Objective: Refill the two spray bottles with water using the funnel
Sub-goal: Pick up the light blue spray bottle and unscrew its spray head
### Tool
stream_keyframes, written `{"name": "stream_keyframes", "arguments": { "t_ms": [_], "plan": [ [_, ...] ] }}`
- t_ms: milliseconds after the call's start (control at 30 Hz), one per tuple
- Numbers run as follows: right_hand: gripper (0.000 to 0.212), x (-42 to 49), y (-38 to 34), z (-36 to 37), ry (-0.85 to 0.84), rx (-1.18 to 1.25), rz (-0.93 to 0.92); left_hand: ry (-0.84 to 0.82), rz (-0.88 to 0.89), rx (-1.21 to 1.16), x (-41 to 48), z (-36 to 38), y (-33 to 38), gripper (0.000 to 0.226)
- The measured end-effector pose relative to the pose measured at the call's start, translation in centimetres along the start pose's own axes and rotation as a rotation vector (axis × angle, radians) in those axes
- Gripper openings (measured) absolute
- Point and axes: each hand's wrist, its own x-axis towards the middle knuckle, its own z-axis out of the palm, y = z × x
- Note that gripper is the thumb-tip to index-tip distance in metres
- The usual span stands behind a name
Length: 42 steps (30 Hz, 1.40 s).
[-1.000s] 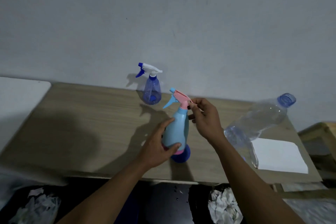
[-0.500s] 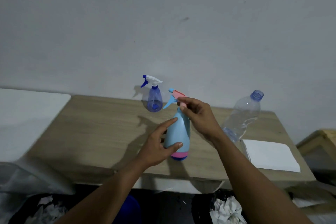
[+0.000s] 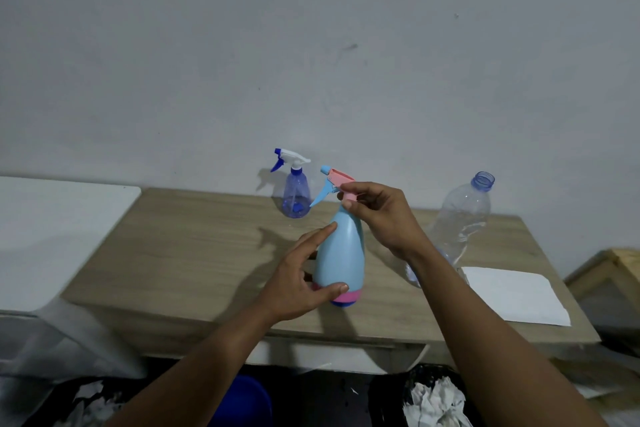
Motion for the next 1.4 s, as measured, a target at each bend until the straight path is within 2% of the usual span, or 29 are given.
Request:
{"name": "stream_keyframes", "arguments": {
  "t_ms": [133, 433, 567, 700, 900, 1067, 1267, 1400],
  "plan": [
    [0.023, -0.4, -0.3, 0.1, 0.004, 0.056, 0.004, -0.073, -0.033, -0.032, -0.3, -0.3, 0.0, 0.099],
    [0.027, -0.9, -1.0, -0.1, -0.038, 0.147, 0.019, -0.084, -0.063, -0.076, -0.6, -0.4, 0.4, 0.099],
    [0.025, -1.0, -1.2, -0.1, -0.037, 0.120, 0.006, -0.076, -0.053, -0.095, -0.4, -0.3, 0.4, 0.099],
    [0.021, -0.8, -1.2, 0.4, 0.002, -0.007, -0.023, -0.064, -0.049, -0.093, 0.0, -0.1, 0.4, 0.098],
    [0.033, -0.7, -1.8, 0.1, -0.028, 0.026, -0.005, -0.045, -0.044, -0.098, 0.1, -0.5, 0.4, 0.098],
    [0.022, -0.7, -2.1, 0.6, 0.040, -0.044, -0.048, -0.042, -0.029, -0.084, 0.3, -0.5, 0.8, 0.098],
    [0.034, -0.8, -2.6, 0.2, 0.003, 0.023, -0.036, -0.034, -0.018, -0.063, 0.3, -0.6, 1.0, 0.099],
    [0.020, -0.7, -2.8, 0.6, 0.058, -0.052, -0.074, -0.043, -0.008, -0.040, 0.4, -0.6, 1.4, 0.099]
  ]
}}
